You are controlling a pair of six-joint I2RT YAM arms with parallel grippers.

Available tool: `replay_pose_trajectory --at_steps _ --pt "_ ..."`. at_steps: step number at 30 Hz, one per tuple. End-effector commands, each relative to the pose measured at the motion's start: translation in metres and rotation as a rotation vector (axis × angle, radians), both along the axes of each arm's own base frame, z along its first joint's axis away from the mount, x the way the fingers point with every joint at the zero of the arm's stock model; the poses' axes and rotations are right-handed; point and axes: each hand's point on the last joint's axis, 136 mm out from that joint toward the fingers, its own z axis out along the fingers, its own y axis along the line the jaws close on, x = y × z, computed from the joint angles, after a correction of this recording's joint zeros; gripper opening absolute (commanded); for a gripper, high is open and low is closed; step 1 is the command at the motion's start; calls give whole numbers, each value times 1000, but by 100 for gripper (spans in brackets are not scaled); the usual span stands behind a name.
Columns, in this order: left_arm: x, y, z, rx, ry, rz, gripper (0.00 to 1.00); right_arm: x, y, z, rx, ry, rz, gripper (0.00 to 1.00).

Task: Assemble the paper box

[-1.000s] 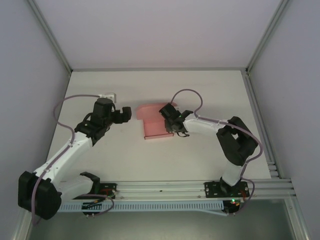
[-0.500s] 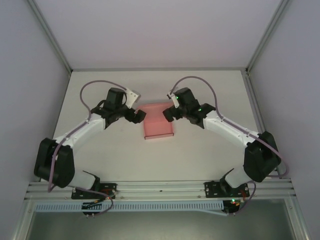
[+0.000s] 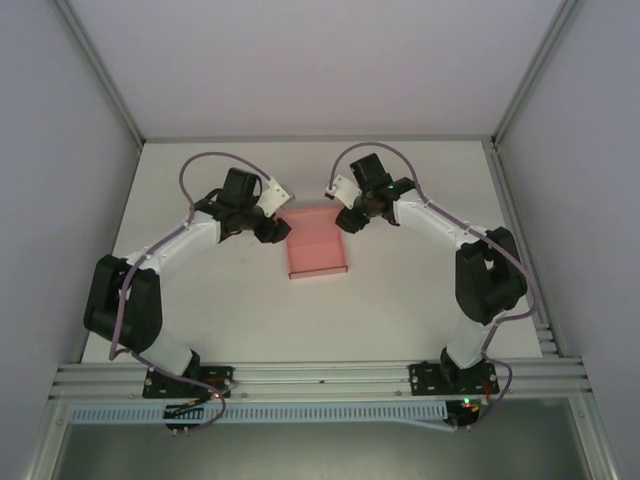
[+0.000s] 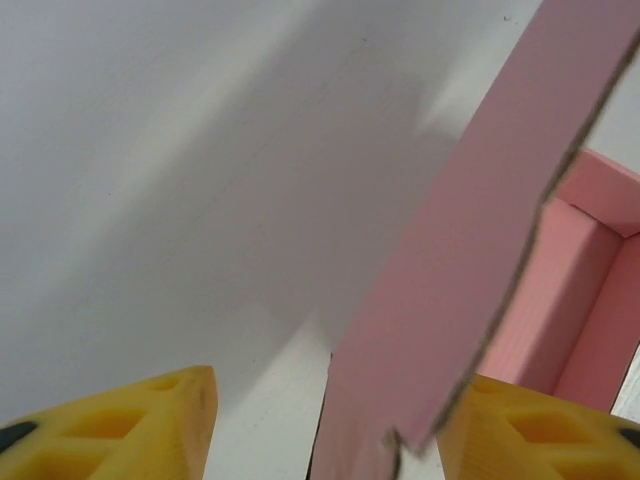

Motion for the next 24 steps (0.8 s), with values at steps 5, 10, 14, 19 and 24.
replay_pose_trajectory --at_steps 5,10,14,19,24 --pt "2 -6 -11 27 56 -52 34 -3 10 2 24 20 70 27" --pt "7 -6 2 4 39 2 11 -8 7 1 18 51 36 0" --pt "16 -6 10 22 3 125 5 -5 3 9 44 17 -86 0" --pt "36 -1 26 29 -41 390 0 1 6 24 158 -13 -335 0" --pt "48 -7 34 -160 9 613 0 9 7 32 340 21 -639 0"
